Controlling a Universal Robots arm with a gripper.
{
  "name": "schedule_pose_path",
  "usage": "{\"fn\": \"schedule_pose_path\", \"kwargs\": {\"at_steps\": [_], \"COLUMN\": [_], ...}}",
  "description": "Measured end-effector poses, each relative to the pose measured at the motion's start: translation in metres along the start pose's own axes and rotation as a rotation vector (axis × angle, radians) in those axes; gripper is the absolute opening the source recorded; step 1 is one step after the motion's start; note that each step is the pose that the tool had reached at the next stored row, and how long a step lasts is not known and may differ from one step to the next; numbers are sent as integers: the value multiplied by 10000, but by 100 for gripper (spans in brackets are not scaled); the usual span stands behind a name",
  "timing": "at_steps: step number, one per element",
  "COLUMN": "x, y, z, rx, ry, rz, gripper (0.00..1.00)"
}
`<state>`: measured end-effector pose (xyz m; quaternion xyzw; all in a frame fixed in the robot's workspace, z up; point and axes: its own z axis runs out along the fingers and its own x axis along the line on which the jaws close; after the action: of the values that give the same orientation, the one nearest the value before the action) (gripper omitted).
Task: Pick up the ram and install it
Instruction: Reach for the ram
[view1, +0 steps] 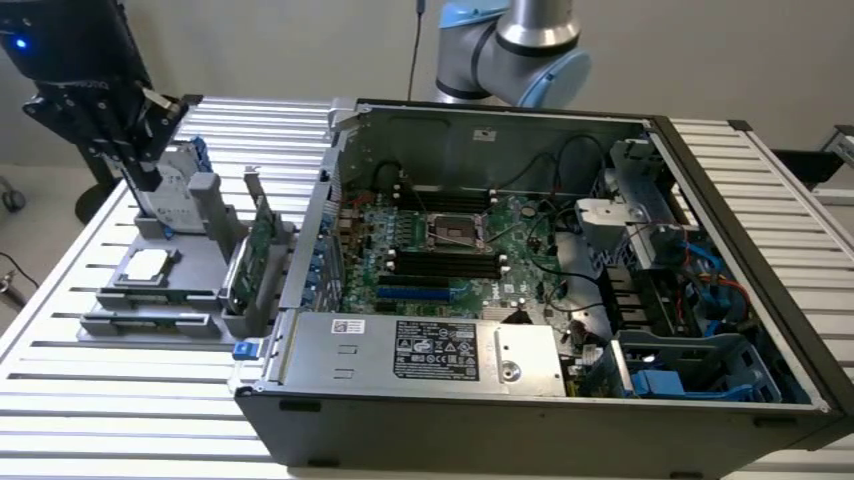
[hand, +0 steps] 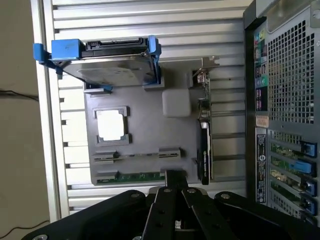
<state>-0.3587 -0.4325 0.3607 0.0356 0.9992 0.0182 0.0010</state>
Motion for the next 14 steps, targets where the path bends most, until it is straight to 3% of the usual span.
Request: {"fn": "schedule_pose_path", "kwargs": {"at_steps": [8, 14], "x": [177, 245], "y": [-66, -114], "z": [61, 97], "rx": [33, 54], "ry": [175, 331], "rz": [6, 1], "gripper": [11, 11]}}
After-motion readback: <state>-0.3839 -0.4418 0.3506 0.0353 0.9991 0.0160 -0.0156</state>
